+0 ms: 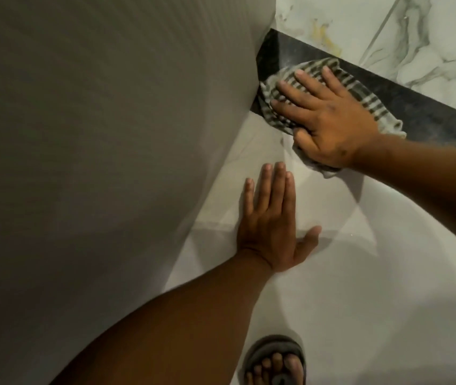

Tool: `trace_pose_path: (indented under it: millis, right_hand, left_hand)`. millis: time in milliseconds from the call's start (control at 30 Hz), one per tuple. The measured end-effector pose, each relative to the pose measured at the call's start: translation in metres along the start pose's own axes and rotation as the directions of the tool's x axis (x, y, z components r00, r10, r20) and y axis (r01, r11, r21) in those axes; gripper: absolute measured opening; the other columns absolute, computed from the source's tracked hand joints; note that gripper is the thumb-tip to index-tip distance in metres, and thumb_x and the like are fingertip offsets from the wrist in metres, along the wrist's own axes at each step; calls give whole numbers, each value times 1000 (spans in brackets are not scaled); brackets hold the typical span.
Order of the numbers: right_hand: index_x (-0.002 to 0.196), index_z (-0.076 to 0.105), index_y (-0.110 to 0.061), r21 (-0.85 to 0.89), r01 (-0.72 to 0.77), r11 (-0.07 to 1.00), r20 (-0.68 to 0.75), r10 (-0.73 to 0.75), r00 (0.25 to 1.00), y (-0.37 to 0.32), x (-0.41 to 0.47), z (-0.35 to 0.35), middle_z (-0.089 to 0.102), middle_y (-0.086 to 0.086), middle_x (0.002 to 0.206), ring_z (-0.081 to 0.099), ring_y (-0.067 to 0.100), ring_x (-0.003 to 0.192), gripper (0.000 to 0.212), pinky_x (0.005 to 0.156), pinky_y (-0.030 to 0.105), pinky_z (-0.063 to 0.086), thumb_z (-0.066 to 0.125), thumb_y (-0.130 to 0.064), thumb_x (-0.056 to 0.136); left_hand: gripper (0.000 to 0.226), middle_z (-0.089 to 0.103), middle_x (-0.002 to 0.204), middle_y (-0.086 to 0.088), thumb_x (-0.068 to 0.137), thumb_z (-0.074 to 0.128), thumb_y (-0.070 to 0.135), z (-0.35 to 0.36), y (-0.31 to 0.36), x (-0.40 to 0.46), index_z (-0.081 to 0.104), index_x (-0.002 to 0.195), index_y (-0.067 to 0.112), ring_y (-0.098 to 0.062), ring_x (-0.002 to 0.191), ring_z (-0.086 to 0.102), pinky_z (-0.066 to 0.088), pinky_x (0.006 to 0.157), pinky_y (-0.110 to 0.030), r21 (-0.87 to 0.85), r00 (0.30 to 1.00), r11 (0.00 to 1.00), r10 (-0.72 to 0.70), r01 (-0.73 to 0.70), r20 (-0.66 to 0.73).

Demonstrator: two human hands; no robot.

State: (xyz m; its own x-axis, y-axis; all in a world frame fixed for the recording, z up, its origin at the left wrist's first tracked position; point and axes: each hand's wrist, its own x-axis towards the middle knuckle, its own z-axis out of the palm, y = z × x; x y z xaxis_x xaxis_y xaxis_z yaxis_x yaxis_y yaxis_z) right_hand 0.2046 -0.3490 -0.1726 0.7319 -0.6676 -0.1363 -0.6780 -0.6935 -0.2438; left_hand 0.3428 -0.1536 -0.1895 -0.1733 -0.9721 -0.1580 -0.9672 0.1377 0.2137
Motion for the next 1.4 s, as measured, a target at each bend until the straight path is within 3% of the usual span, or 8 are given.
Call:
trace_pose_path:
  millis: [133,367,500,733,867,933,1167,1400]
  right_hand:
    - [160,20,-22,66,-374,925,-106,379,919,-38,29,8,14,12,169,5,36,156,65,125,59,0,25,-46,100]
    - [153,42,-17,43,5,999,-27,-4,1000,-14,-15,6,31,12,164,18,38,154,68,124,61,5,32,-43,90]
    - [153,41,-22,88,-209,974,-85,216,973,1,-104,13,31,10,165,18,37,154,61,125,59,6,38,-41,95]
    - [159,28,-24,224,-661,716,-151,695,703,22,-265,36,20,9,168,11,33,156,62,125,58,5,37,-47,102]
    - [160,26,-22,210,-754,622,-131,783,609,36,-336,34,19,10,169,9,33,156,64,126,58,3,36,-50,102]
    - [160,25,-23,229,-849,477,-138,879,457,56,-412,37,18,9,169,8,32,156,64,126,56,2,36,-50,103]
    - [158,32,-17,312,-911,268,-161,960,228,88,-478,33,24,13,167,15,36,155,69,126,54,7,45,-52,100]
    - [155,36,-12,422,-891,167,-82,986,146,112,-511,35,22,15,167,12,32,156,49,127,42,4,39,-20,106]
  left_hand:
    - [104,13,174,-20,92,41,72,-2,-2,-1,14,164,2,-38,162,6,2,129,-58,25,999,1000,10,-10,31]
    - [109,17,173,-19,83,52,68,-5,1,-1,19,164,2,-36,162,10,10,128,-59,39,999,999,-21,20,37]
    - [109,15,173,-22,84,49,67,-10,6,2,15,163,0,-39,161,10,10,128,-62,72,996,997,-33,27,84]
    - [99,15,170,-30,95,43,62,-4,42,-3,18,160,-7,-45,159,12,10,128,-60,139,970,964,213,-229,118]
    - [97,8,172,-28,97,32,63,15,133,-9,8,162,-4,-42,160,5,-2,129,-54,125,906,912,356,-389,228]
    - [97,3,173,-26,97,22,67,38,216,-14,4,163,-2,-41,161,-1,-6,129,-54,72,826,847,488,-526,282]
    - [100,0,174,-22,97,16,73,49,265,-16,4,164,0,-38,162,-4,-1,129,-60,119,785,794,547,-597,291]
    - [100,-8,175,-16,97,13,77,54,275,-15,-3,165,5,-34,162,-11,-8,130,-55,116,765,774,569,-622,303]
